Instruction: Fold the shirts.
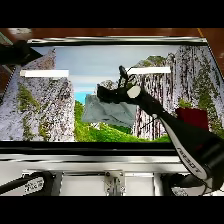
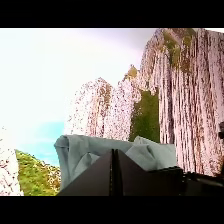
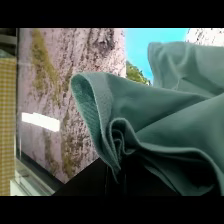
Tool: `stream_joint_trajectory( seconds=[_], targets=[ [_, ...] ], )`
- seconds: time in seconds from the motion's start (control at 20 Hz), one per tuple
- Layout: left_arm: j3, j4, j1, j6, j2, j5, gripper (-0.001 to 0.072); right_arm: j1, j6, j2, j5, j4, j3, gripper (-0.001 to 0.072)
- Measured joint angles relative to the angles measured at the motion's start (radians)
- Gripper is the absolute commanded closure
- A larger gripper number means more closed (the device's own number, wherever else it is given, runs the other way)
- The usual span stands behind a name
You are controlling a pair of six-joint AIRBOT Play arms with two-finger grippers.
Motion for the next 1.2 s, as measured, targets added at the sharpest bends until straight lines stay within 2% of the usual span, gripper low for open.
stream_joint_trajectory(
  seconds=[0.05, 0.15, 0.2, 0.25, 0.45, 0.6, 0.7, 0.75, 0.8, 1.0, 1.2],
  targets=[
    [0.0, 0.005, 0.015, -0.002, 0.027, -0.01, 0.0672, 0.019, -0.012, -0.033, -0.023, 0.048, 0.0, 0.0647],
    [0.0, 0.005, 0.029, -0.002, 0.063, -0.024, 0.0672, 0.048, -0.045, -0.077, -0.053, 0.145, 0.0, 0.0582],
    [-0.002, 0.007, 0.032, -0.002, 0.072, -0.031, 0.0672, 0.06, -0.062, -0.093, -0.066, 0.189, 0.0, 0.027],
    [-0.005, 0.011, 0.034, -0.003, 0.08, -0.033, 0.0672, 0.066, -0.077, -0.103, -0.078, 0.228, 0.0, 0.0133],
    [-0.026, 0.012, 0.029, -0.003, 0.095, -0.042, 0.0672, 0.072, -0.14, -0.122, -0.105, 0.336, 0.0, 0.0133],
    [-0.04, 0.014, 0.023, -0.003, 0.098, -0.045, 0.0672, 0.029, -0.164, -0.116, -0.016, 0.302, 0.0, 0.0133],
    [-0.045, 0.014, 0.022, -0.003, 0.099, -0.047, 0.0672, -0.028, -0.151, -0.095, 0.105, 0.19, 0.0, 0.0132],
    [-0.047, 0.014, 0.022, -0.003, 0.099, -0.049, 0.0671, -0.065, -0.13, -0.08, 0.164, 0.113, 0.0, 0.0103],
    [-0.047, 0.014, 0.022, -0.002, 0.1, -0.049, 0.0671, -0.111, -0.105, -0.062, 0.234, 0.023, 0.0, 0.0034],
    [-0.05, 0.014, 0.021, -0.001, 0.099, -0.049, 0.0671, -0.307, -0.008, -0.019, 0.488, -0.304, -0.004, 0.0034],
    [-0.05, 0.014, 0.021, 0.0, 0.099, -0.05, 0.0671, -0.42, 0.016, -0.045, 0.6, -0.399, -0.02, 0.0034]
  ],
)
